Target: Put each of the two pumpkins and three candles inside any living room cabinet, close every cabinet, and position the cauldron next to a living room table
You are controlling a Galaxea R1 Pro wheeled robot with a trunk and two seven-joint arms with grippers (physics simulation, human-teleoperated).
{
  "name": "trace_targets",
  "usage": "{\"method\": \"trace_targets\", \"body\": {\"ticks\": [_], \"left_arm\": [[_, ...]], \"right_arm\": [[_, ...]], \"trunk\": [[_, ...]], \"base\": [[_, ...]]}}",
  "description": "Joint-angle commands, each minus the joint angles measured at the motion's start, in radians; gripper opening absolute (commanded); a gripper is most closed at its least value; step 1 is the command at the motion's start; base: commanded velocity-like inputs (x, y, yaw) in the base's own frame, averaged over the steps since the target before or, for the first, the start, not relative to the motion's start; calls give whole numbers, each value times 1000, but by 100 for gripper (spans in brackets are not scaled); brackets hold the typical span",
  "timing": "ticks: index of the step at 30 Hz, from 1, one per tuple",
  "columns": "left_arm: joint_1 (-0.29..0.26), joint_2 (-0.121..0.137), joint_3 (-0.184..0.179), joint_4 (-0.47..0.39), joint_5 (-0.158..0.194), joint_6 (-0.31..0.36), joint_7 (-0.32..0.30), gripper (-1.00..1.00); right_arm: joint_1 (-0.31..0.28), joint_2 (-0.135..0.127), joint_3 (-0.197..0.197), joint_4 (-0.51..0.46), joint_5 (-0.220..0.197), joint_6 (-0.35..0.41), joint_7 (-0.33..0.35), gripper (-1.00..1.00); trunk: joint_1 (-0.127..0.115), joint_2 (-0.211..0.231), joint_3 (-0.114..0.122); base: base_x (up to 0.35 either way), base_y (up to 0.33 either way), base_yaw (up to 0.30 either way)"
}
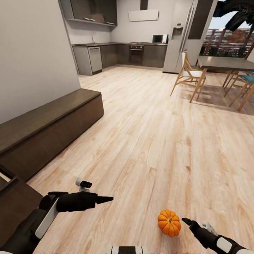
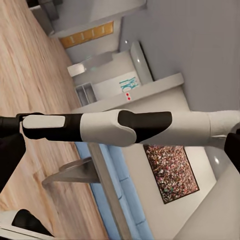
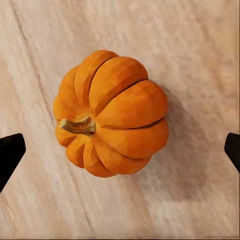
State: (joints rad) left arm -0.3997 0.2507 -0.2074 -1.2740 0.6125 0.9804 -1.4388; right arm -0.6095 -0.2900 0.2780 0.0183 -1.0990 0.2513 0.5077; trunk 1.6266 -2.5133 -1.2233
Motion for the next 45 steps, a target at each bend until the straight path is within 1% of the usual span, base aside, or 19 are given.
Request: {"method": "trace_targets", "body": {"ticks": [1, 7, 10, 12, 27, 29, 32, 34, 38, 45], "left_arm": [[-1, 0, -2, 0, 4, 11, -1, 100], [-1, -1, -3, 1, 4, 11, 0, 100], [-1, -1, -2, 1, 4, 11, 0, 100], [-1, 0, -2, 1, 4, 11, 0, 100], [-1, 0, -2, 2, 4, 11, 0, 100], [-1, 0, -2, 2, 4, 11, -1, 100], [-1, 1, -1, 1, 4, 11, -1, 100], [-1, 0, -1, 1, 4, 11, 0, 100], [-1, 0, -1, 1, 4, 11, 0, 100], [-1, 3, -1, 2, 4, 11, -1, 100]], "right_arm": [[-1, -1, 7, 2, -11, 11, 5, 100], [-1, -3, 7, 1, -11, 24, 43, 100], [-1, -6, 7, 2, -12, 25, 114, 100], [-1, -8, 7, 2, -12, 26, 141, 100], [-1, -11, 7, 2, -13, 27, 192, 100], [-1, -11, 7, 2, -13, 42, 204, 100], [-1, -11, 7, 2, -12, 86, 210, 100], [-1, -11, 7, 2, -12, 98, 211, 100], [-1, -11, 7, 2, -12, 104, 208, 100], [-1, -11, 7, 2, -13, 108, 203, 100]], "trunk": [[0, -1, -5], [3, -2, -28], [4, -3, -40], [4, -3, -40], [4, -3, -40], [4, -3, -40], [4, -3, -40], [4, -3, -40], [4, -3, -40], [4, -3, -40]], "base": [[0, 0, 0], [0, 0, 0], [0, 0, 0], [0, 0, 0], [0, 0, 0], [0, 0, 0], [2, 0, 0], [83, 0, 0], [177, 0, 0], [29, 0, 0]]}}
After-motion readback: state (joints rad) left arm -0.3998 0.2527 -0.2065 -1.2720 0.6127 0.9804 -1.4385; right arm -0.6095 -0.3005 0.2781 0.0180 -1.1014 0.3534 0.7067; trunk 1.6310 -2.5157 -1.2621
